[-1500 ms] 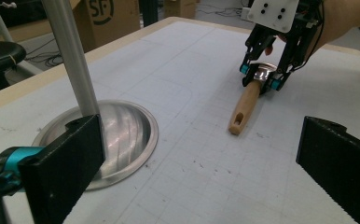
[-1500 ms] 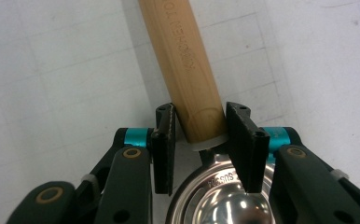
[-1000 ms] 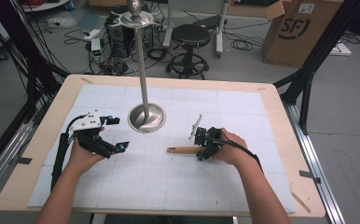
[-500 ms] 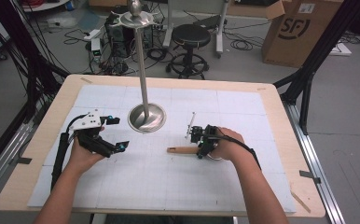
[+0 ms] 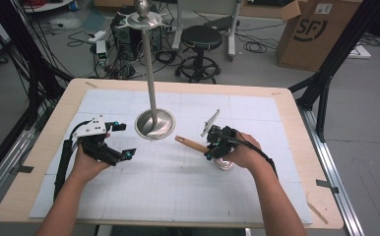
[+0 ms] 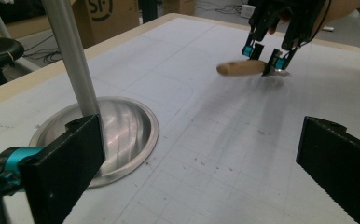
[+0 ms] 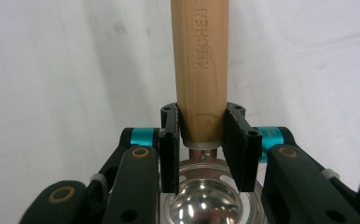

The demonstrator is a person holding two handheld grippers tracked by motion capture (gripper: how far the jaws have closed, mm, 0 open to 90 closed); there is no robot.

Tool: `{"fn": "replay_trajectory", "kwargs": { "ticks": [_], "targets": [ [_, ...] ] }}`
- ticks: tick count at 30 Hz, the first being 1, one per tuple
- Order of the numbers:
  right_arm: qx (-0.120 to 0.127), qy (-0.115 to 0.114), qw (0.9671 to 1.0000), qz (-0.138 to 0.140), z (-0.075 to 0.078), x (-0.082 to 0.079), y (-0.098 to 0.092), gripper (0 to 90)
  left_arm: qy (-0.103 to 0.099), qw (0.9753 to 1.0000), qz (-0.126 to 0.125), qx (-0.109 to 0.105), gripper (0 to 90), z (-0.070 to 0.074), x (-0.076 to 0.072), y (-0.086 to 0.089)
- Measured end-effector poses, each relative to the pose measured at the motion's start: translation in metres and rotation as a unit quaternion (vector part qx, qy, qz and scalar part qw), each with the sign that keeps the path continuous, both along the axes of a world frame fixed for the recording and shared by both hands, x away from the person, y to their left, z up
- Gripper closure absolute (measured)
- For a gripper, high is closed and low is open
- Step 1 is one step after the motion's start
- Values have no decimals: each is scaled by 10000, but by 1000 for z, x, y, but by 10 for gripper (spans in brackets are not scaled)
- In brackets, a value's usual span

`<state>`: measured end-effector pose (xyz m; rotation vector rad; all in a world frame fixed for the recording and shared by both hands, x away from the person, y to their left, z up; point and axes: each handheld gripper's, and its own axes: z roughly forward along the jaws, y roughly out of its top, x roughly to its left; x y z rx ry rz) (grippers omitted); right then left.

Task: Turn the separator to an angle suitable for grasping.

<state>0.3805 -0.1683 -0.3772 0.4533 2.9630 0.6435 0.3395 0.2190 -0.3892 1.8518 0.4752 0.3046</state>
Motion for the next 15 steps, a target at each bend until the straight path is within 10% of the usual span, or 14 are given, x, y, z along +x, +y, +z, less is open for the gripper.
{"fn": "replay_trajectory", "kwargs": {
  "ticks": [7, 15],
  "targets": [
    [817, -292, 9960, -200, 23, -2, -19, 689, -13, 10000, -18, -1, 17, 0, 0, 0],
    [1968, -549, 9784, -325, 47, -6, -38, 689, -14, 10000, 3, -23, 17, 1, -1, -1]
  ]
}}
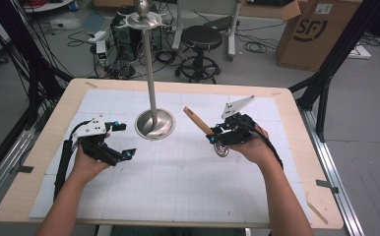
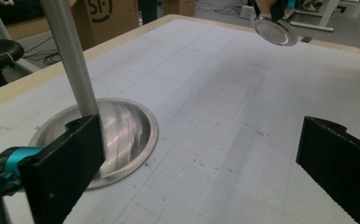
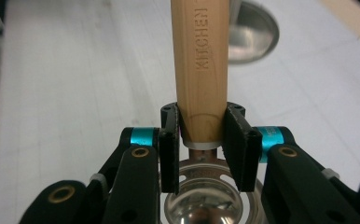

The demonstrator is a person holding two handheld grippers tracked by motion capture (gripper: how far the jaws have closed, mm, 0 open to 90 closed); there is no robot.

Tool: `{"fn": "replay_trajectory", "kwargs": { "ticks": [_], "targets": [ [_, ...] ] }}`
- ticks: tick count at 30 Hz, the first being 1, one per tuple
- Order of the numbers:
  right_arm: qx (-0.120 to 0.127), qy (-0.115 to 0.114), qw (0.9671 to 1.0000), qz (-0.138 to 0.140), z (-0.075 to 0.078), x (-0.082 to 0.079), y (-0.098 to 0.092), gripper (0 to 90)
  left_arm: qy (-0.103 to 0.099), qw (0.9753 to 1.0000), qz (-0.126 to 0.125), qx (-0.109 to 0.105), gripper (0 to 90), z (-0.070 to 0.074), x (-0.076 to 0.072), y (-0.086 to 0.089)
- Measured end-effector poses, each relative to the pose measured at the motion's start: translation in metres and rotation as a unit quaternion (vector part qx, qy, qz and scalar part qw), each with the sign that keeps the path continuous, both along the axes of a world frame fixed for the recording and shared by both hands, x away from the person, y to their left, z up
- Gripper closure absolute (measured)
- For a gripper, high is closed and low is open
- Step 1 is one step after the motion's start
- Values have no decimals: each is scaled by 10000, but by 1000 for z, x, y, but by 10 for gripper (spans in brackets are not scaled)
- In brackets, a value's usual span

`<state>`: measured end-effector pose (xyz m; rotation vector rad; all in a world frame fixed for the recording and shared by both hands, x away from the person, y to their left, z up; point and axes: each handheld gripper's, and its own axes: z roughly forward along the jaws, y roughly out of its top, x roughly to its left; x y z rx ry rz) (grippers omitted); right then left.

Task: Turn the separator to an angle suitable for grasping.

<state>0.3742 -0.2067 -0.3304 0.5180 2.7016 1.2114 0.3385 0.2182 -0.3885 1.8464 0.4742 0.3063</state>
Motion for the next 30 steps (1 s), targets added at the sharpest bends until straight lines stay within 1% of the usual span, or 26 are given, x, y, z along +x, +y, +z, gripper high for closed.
{"fn": "replay_trajectory", "kwargs": {
  "ticks": [2, 4, 7, 9, 10, 13, 16, 21, 24, 26, 27, 30],
  "targets": [
    [213, -81, 9997, 5, 4, -2, -2, 689, -2, 10000, -10, 24, 17, 0, 0, 0],
    [354, -138, 9993, 1, 7, -3, -4, 689, 13, 10000, -9, 42, 17, 0, 0, 0],
    [465, -257, 9986, -5, 10, -4, -6, 689, -4, 10000, -25, -1, 17, 0, 1, 0],
    [589, -249, 9980, -17, 11, -4, -8, 689, 8, 10000, 1, -20, 17, 0, 2, 1],
    [625, -291, 9976, -37, 12, -3, -8, 689, 9, 10000, 6, -41, 17, 0, 2, 2],
    [774, -277, 9966, -99, 13, -2, -11, 688, 10, 10000, 18, -87, 17, -1, 4, 3],
    [849, -290, 9959, -134, 14, -2, -12, 689, -2, 10000, -2, -70, 17, 0, 5, 1],
    [806, -393, 9959, -121, 17, -7, -12, 688, -45, 9999, -49, -98, 17, 2, 7, -4],
    [811, -448, 9956, -142, 19, -9, -13, 688, -32, 9999, -100, -70, 17, 0, 10, -8],
    [871, -476, 9950, -139, 20, -9, -15, 688, -28, 9999, -116, -36, 17, 0, 11, -10],
    [903, -448, 9948, -166, 21, -10, -16, 688, -15, 9999, -115, -46, 17, 0, 11, -10],
    [1043, -465, 9932, -208, 22, -10, -18, 688, -47, 9999, -122, -54, 17, 0, 12, -11]
  ]
}}
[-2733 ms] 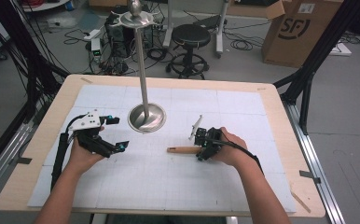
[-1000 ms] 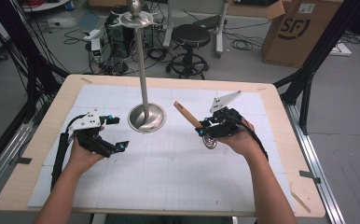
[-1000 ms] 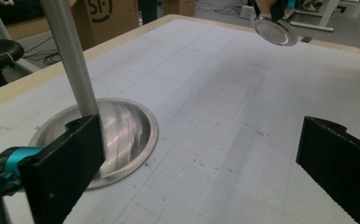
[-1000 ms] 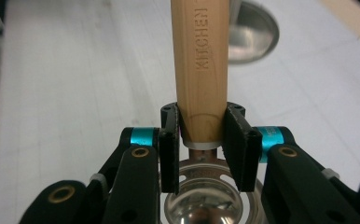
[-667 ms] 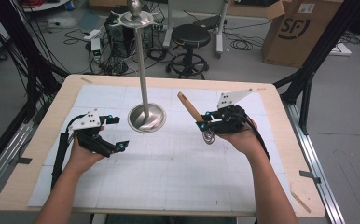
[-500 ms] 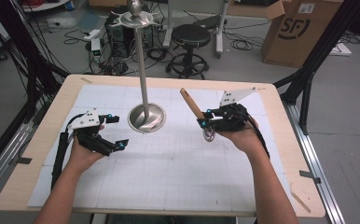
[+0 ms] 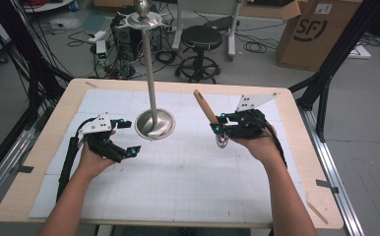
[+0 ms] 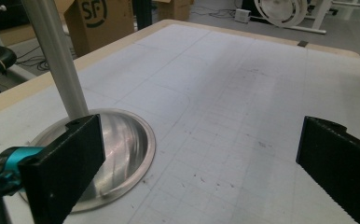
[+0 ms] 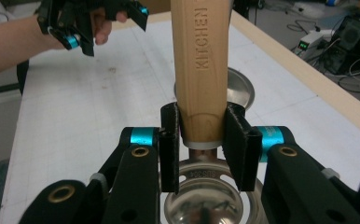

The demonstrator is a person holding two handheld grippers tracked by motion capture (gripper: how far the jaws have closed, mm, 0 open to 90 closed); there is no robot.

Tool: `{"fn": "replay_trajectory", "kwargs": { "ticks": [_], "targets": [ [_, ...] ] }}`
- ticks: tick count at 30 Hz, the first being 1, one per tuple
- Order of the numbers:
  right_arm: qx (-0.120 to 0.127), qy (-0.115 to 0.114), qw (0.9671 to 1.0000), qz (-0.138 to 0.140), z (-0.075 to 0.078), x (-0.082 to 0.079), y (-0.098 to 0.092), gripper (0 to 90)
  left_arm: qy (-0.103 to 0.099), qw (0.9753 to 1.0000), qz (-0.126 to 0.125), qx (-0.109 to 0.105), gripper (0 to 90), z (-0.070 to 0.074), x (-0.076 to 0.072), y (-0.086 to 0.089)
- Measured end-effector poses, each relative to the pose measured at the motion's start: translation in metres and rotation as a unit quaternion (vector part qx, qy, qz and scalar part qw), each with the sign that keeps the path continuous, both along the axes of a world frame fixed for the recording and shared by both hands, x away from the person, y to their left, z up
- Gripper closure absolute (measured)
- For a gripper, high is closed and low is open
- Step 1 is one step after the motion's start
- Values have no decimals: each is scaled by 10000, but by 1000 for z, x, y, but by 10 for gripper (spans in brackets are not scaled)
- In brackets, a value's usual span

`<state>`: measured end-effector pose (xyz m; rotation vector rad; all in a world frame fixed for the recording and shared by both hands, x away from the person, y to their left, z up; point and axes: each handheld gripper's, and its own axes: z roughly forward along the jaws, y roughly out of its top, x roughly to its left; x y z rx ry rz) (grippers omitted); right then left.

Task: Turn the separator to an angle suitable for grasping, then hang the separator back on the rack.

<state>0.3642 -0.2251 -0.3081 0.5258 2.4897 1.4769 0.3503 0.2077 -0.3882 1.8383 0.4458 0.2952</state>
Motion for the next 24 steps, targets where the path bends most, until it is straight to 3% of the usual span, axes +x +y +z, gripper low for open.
{"fn": "replay_trajectory", "kwargs": {
  "ticks": [7, 24],
  "targets": [
    [514, -116, 9986, 30, 5, 0, -4, 688, 6, 10000, 6, -13, 17, 0, 0, 0],
    [477, -218, 9986, 122, 40, 10, 8, 688, -19, 10000, -5, -3, 17, 2, -2, 0]
  ]
}}
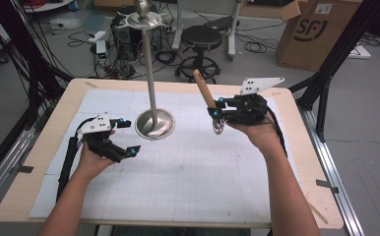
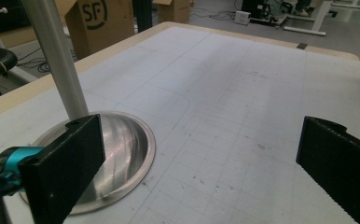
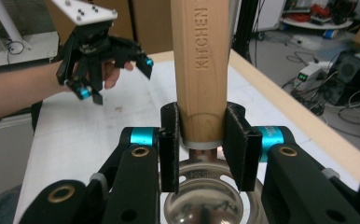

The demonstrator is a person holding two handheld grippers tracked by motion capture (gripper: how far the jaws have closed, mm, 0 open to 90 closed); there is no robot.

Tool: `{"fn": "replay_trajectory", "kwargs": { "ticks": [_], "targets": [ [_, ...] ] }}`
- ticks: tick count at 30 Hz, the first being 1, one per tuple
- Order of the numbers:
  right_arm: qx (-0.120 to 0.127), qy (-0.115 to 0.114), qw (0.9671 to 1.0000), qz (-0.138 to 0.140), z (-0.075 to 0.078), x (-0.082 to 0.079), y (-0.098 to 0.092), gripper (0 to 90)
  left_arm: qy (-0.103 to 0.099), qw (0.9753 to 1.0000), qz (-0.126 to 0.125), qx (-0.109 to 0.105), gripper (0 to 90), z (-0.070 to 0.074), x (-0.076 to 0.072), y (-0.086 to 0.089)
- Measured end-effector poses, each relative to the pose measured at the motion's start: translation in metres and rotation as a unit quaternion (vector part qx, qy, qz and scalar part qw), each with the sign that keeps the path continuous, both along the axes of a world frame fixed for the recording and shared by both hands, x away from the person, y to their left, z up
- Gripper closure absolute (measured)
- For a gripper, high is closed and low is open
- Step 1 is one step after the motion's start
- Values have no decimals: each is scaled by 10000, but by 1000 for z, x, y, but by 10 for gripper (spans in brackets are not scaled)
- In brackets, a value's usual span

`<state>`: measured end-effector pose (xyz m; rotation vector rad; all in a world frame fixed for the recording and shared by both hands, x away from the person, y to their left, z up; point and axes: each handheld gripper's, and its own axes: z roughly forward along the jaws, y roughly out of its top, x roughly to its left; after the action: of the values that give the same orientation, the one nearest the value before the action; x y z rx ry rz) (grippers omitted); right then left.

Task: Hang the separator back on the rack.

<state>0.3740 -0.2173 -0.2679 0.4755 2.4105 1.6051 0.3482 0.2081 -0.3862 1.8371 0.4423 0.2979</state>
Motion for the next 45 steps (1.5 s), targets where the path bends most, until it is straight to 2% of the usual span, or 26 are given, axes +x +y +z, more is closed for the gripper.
{"fn": "replay_trajectory", "kwargs": {
  "ticks": [7, 11, 16, 29, 30, 31, 45],
  "targets": [
    [85, -107, 9999, 78, 21, 8, 10, 688, 50, 10000, -4, -12, 17, -1, 0, 1],
    [-25, -162, 9998, 99, 30, 14, 16, 688, 24, 10000, -24, 24, 17, 0, -2, 0],
    [36, -222, 9997, 84, 41, 21, 19, 688, 5, 10000, -15, -6, 17, 1, -3, 2],
    [-38, -249, 9997, 28, 70, 43, 27, 688, 20, 10000, -5, -26, 17, 2, -4, 4],
    [-32, -292, 9996, 33, 72, 45, 28, 687, 19, 10000, -10, -25, 17, 2, -4, 5],
    [-36, -234, 9997, 50, 74, 47, 29, 687, 19, 10000, -12, -29, 17, 2, -4, 5],
    [-107, -138, 9998, 1, 77, 71, 49, 688, 12, 10000, -20, -57, 17, 2, -4, 6]
  ]
}}
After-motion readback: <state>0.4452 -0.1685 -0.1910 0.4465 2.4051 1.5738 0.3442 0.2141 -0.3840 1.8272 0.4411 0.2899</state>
